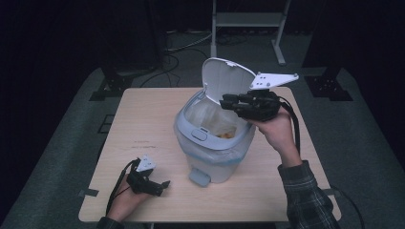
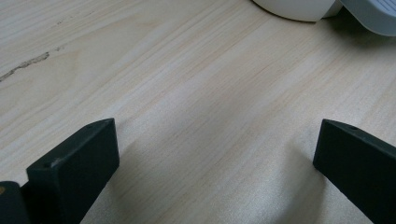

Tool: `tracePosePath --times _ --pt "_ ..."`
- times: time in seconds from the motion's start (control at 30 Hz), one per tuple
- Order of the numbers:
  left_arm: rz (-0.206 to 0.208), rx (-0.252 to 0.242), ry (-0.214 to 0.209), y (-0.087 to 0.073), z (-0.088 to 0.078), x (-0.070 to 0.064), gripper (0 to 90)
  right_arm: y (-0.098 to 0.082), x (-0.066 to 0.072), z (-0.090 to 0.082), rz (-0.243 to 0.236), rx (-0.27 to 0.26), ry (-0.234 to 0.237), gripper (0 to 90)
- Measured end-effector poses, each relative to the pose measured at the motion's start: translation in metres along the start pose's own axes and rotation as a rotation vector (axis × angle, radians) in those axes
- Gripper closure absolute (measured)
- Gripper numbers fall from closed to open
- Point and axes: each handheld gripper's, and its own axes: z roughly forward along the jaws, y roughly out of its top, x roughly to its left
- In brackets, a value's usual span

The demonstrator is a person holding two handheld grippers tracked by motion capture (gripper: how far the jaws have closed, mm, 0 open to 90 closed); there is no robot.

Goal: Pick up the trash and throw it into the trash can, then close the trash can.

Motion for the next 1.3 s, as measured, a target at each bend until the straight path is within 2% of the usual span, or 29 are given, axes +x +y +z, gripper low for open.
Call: tracePosePath --times 0.57,0.97,1.3 --pt "-0.001 -0.001 0.001 0.000 0.000 0.000 0.0 0.000 0.003 -0.021 -0.008 -0.017 -0.008 72.3" --pt "-0.002 -0.001 0.001 0.000 0.000 0.000 0.0 -0.003 0.004 -0.050 -0.008 -0.033 -0.023 74.1" --pt "-0.001 -0.001 0.001 0.000 0.000 0.000 0.0 -0.004 -0.004 -0.072 0.008 -0.050 -0.044 74.4"
